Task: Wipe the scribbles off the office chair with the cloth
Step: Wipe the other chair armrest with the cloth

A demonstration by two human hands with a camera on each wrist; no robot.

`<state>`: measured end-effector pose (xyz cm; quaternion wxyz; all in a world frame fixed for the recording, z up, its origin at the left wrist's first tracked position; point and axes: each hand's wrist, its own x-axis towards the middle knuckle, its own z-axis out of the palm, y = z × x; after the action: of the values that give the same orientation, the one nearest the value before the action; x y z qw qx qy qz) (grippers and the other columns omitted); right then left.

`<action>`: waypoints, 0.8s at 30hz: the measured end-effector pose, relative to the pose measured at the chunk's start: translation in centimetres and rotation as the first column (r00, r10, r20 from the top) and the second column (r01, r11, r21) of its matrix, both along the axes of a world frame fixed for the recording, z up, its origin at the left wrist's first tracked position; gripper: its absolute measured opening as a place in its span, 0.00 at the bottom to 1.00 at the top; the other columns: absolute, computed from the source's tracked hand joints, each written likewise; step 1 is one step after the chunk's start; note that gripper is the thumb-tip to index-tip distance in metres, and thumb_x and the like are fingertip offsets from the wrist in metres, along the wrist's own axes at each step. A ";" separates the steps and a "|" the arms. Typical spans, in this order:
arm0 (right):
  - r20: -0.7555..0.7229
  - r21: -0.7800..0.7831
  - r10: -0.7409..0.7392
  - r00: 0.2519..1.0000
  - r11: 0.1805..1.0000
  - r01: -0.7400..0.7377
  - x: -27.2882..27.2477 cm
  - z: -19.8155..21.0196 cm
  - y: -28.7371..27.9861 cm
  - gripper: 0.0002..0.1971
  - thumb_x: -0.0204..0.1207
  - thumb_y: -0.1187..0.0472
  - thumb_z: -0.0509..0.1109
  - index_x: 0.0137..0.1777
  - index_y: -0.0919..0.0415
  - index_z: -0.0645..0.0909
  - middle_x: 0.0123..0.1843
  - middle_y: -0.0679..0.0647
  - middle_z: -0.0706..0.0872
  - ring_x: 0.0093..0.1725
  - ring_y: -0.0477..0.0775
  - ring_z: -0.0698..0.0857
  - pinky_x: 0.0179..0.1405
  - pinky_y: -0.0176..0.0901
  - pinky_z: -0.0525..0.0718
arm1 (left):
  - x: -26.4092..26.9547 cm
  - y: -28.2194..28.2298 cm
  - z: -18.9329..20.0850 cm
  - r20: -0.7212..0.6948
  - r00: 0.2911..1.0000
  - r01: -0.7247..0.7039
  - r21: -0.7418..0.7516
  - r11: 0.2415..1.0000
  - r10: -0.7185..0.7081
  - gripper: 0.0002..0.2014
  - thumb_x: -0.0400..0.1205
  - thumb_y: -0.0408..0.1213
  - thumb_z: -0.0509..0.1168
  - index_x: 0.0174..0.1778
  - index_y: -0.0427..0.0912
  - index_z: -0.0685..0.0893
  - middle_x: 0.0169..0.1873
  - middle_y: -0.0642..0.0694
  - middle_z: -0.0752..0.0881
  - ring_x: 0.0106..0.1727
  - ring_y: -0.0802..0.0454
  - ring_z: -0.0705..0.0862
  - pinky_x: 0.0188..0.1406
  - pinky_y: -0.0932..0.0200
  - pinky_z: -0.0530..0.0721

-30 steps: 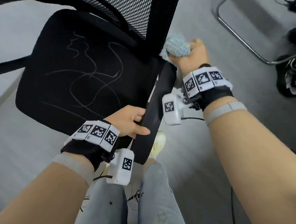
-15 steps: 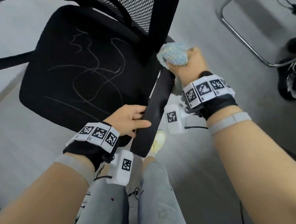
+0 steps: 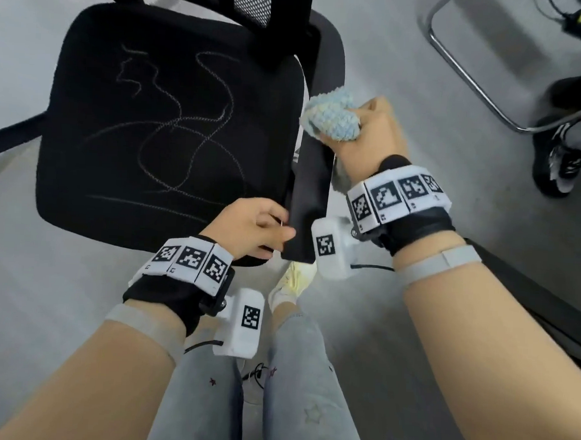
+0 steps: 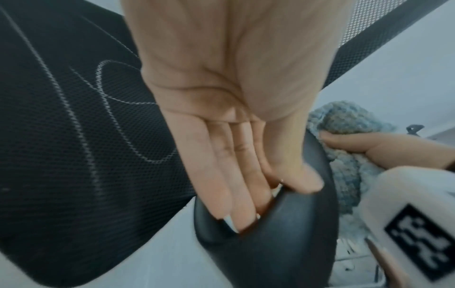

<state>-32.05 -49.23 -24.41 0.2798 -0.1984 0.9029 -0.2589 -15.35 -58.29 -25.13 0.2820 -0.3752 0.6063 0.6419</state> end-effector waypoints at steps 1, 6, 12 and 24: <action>-0.009 -0.002 -0.007 1.000 1.000 0.007 0.4 0.1 0.2 0.12 0.74 0.48 0.69 0.43 0.57 0.83 0.49 0.51 0.67 0.41 0.56 0.75 0.38 0.47 0.72 | 0.4 0.1 -0.2 0.001 1.000 0.030 -0.008 1.000 -0.030 0.06 0.75 0.33 0.70 0.46 0.45 0.83 0.40 0.47 0.87 0.43 0.55 0.87 0.38 0.62 0.88; 0.099 -0.018 0.028 0.995 0.999 -0.027 5.5 0.8 4.0 0.11 0.73 0.62 0.69 0.56 0.59 0.83 0.57 0.55 0.69 0.48 0.60 0.78 0.45 0.55 0.82 | 0.0 0.8 -0.9 -0.046 0.995 0.087 -0.135 0.987 -0.094 0.12 0.71 0.26 0.73 0.29 0.48 0.81 0.35 0.48 0.82 0.39 0.51 0.84 0.41 0.56 0.89; 0.126 -0.095 -0.046 0.991 0.994 0.058 9.4 -0.1 6.7 0.07 0.68 0.69 0.72 0.44 0.61 0.87 0.49 0.51 0.68 0.43 0.53 0.75 0.37 0.45 0.77 | 0.0 1.5 -1.3 -0.106 0.994 0.009 -0.152 0.988 -0.025 0.12 0.71 0.27 0.73 0.29 0.48 0.81 0.35 0.47 0.84 0.42 0.48 0.86 0.45 0.53 0.89; -0.021 -0.035 -0.305 0.952 0.952 0.305 7.8 0.1 6.5 0.05 0.70 0.61 0.74 0.44 0.59 0.85 0.54 0.52 0.70 0.46 0.62 0.81 0.36 0.63 0.86 | 1.5 0.4 -1.6 -0.254 0.963 -0.057 0.127 0.990 0.088 0.19 0.81 0.24 0.60 0.67 0.38 0.78 0.60 0.48 0.83 0.60 0.60 0.81 0.61 0.74 0.77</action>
<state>-24.25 -42.73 -24.27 0.2215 -0.0643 0.9221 -0.3106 -13.81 -57.92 -26.69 0.1983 -0.2928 0.5847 0.7301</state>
